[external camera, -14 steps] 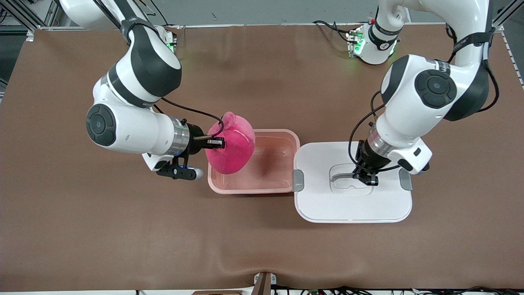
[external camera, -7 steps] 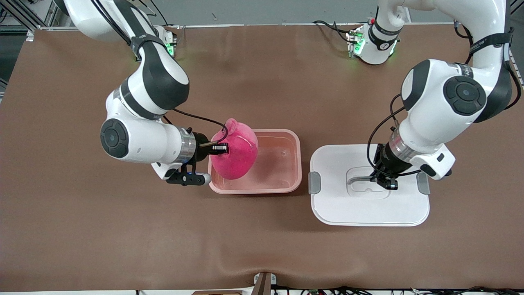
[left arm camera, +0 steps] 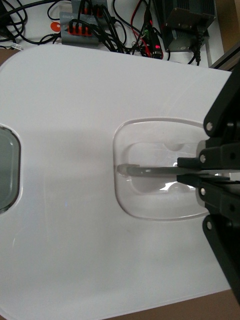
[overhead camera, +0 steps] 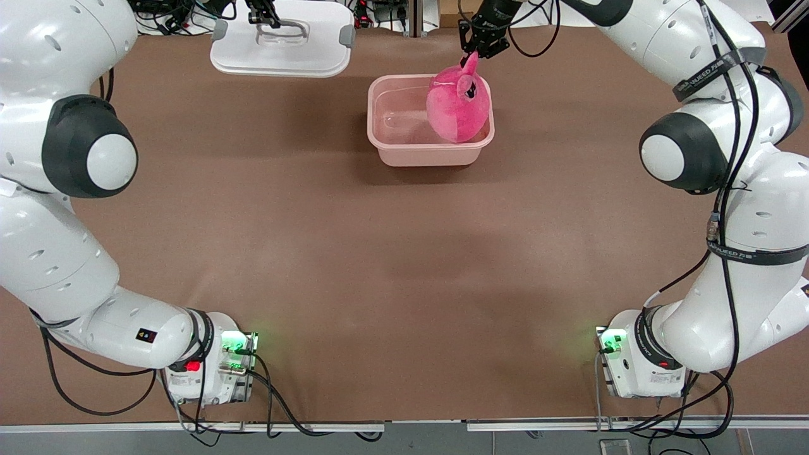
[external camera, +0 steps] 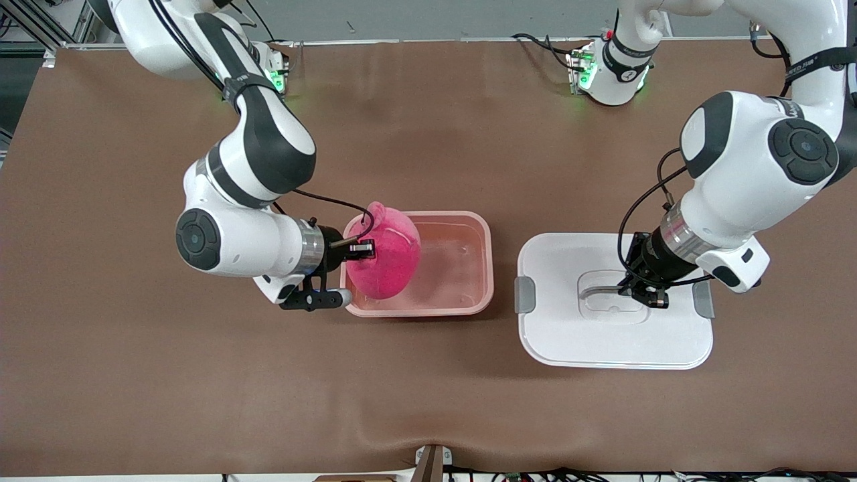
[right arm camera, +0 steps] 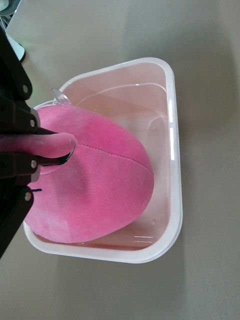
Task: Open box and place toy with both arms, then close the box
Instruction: 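Lower the pink toy into the pink box and open the right gripper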
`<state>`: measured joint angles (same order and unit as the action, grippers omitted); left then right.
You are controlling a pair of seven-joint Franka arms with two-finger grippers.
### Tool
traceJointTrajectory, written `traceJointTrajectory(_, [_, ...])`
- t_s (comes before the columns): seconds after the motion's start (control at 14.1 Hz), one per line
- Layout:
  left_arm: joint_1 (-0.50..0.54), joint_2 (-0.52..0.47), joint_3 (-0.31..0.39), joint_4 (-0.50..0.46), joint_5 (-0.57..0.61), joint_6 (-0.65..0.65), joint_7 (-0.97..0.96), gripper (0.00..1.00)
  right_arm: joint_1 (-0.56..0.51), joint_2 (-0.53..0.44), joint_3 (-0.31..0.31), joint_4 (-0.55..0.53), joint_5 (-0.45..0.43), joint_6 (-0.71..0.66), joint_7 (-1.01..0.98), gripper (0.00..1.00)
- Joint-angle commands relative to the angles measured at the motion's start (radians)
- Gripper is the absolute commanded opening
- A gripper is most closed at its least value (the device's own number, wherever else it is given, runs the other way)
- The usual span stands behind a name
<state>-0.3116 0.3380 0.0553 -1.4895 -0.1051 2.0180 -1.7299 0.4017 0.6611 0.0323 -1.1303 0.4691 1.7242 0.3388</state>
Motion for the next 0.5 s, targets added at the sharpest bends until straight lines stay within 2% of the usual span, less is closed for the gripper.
traceJointTrajectory(0.0, [0.011,-0.033,-0.012,-0.035,-0.019,0.013,0.020,0.00,0.005,0.000,-0.003,-0.032,-0.009,0.035,-0.033,0.00])
traceJointTrajectory(0.43, [0.011,-0.030,-0.012,-0.035,-0.019,0.022,0.026,0.00,0.003,0.028,-0.005,-0.078,-0.032,0.115,-0.099,0.00])
